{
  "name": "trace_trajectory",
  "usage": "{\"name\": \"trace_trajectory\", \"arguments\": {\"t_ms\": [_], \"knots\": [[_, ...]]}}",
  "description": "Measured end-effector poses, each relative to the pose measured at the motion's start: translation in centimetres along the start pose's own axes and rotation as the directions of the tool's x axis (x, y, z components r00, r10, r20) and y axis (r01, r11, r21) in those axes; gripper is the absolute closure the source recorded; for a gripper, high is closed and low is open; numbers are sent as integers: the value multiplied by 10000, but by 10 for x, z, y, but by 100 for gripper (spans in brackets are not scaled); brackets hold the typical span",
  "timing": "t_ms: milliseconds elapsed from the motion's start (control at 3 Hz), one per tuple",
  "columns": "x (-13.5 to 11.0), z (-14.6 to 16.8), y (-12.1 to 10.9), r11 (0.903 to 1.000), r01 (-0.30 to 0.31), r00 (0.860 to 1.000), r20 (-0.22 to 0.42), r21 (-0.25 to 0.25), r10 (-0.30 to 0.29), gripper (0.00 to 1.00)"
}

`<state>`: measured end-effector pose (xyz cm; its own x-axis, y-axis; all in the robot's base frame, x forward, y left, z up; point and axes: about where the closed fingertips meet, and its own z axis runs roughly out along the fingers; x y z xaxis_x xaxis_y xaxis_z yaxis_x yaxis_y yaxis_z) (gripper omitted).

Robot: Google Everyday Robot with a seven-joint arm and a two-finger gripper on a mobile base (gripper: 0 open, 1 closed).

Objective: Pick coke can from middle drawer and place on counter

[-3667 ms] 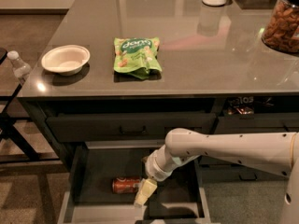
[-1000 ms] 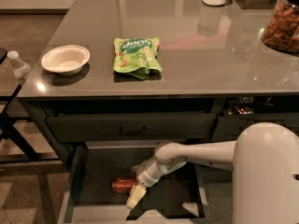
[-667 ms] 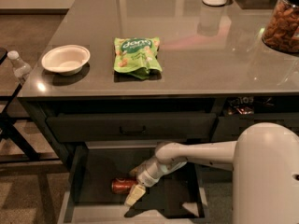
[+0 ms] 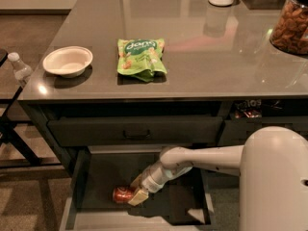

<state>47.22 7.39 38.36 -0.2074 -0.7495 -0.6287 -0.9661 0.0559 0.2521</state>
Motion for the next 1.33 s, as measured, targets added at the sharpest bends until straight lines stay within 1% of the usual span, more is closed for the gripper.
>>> {"name": "trace_trajectory", "arguments": {"t_ms": [333,667,1000,1333], "knots": [[0,0,0,10000,0,10000,0,-1,0,87],[0,0,0,10000,0,10000,0,-1,0,100],[0,0,1,10000,-3,10000,17,-21,3,100],[0,-16,11,9996,-287,9996,59,41,287,100]]}}
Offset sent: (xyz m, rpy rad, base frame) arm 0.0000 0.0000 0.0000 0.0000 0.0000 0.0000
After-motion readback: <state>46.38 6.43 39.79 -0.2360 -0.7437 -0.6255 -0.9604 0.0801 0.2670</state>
